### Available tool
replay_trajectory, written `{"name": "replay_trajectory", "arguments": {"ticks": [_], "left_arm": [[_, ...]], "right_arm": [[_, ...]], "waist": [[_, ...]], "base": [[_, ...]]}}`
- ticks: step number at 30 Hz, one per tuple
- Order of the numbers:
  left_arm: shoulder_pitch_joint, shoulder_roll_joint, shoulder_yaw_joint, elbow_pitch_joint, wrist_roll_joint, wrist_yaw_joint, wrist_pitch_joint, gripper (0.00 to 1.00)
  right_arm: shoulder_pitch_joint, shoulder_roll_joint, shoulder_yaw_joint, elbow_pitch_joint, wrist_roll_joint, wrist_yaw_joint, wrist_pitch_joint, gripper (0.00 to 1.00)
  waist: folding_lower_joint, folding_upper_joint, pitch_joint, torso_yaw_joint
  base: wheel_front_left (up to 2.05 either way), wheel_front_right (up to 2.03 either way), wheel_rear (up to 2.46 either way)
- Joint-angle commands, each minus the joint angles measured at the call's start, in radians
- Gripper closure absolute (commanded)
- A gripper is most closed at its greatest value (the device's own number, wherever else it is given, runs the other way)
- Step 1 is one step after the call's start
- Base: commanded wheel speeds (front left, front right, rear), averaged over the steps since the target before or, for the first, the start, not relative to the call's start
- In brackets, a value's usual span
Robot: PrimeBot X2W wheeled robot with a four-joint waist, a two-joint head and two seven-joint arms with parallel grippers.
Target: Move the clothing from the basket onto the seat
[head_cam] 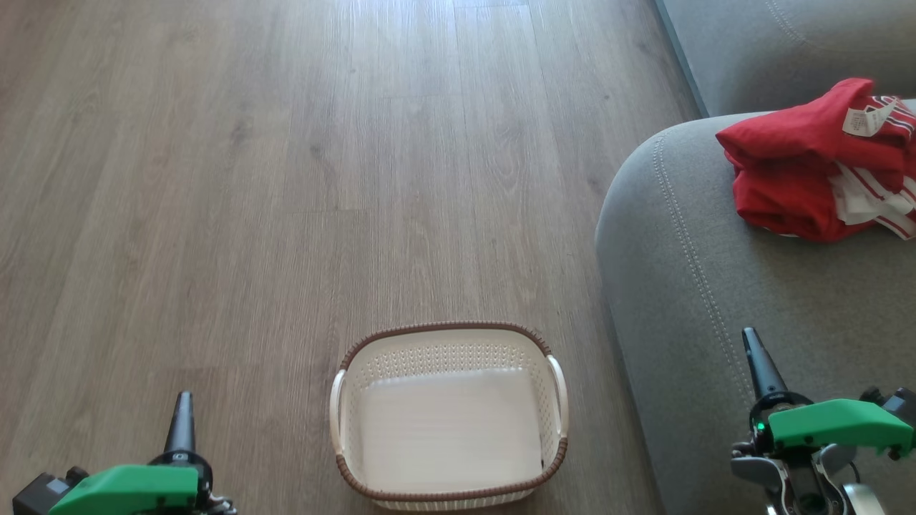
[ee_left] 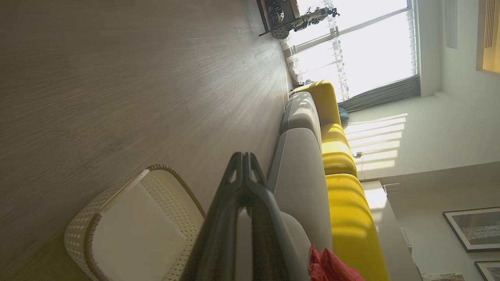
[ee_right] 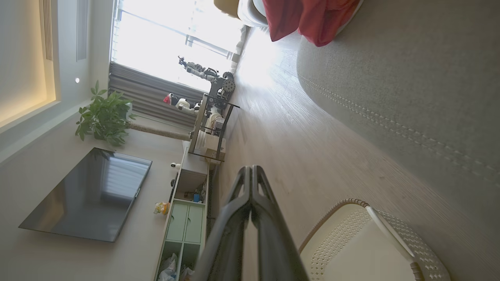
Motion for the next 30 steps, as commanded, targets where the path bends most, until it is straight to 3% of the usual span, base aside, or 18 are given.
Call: {"name": "replay_trajectory", "arguments": {"ticks": [1,30], "left_arm": [[-0.047,0.003,0.043,-0.036,-0.023,-0.011,0.011,1.00],[-0.092,-0.049,0.149,-0.045,-0.272,-0.090,0.093,1.00]], "right_arm": [[-0.065,-0.011,0.013,-0.042,0.031,0.000,0.010,1.00],[-0.093,-0.027,0.005,-0.065,0.382,0.000,0.078,1.00]], "waist": [[0.0000,0.0000,0.001,-0.001],[0.0000,0.0000,0.012,-0.014]], "base": [[0.00,0.00,0.00],[0.00,0.00,0.00]]}}
